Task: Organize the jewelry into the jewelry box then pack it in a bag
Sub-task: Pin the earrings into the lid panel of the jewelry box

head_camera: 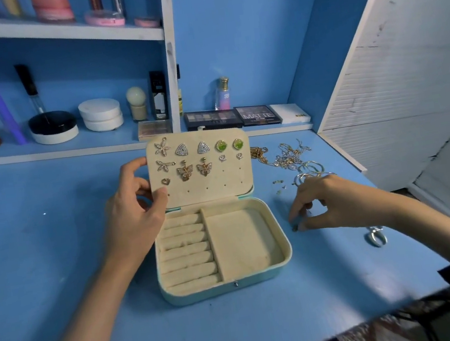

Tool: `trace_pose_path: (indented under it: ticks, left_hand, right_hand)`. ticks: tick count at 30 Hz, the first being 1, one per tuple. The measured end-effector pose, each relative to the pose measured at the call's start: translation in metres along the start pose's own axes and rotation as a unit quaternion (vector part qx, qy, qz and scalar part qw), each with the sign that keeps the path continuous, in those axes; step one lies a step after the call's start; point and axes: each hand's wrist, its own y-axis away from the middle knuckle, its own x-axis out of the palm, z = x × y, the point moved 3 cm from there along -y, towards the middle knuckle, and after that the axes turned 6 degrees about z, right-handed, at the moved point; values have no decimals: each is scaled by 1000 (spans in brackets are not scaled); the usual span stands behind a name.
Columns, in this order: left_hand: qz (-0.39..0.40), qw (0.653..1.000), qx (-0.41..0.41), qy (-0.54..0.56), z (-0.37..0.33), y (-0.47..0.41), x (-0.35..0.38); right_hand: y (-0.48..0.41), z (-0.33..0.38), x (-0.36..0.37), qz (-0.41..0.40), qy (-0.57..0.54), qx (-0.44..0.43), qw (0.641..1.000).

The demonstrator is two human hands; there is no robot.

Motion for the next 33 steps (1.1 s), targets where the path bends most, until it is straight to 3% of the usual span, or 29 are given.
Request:
trace_pose_path:
  ticks: [7,11,17,23,26,33]
  left_hand:
    - [-1,1000,9,10,0,0,0]
    - [-1,1000,7,12,0,1,0]
    - [-3,1000,7,12,-1,1,0]
    - [-6,1000,14,8,-3,1,0]
    - [-5,1000,18,2,-3,1,0]
    - [-5,1000,17,4,-3,2,1]
  right_hand:
    - [-4,4,3,-11,-6,2,1000]
    - [-6,6,-3,-48,-69,28,996]
    - [-20,24,-12,-107,-172,-5,979]
    - [-39,47,-8,-85,-260,-23,962]
    - [-48,60,-3,-78,-243,-47,966]
    - [-64,84,1,-155,-142,-86,974]
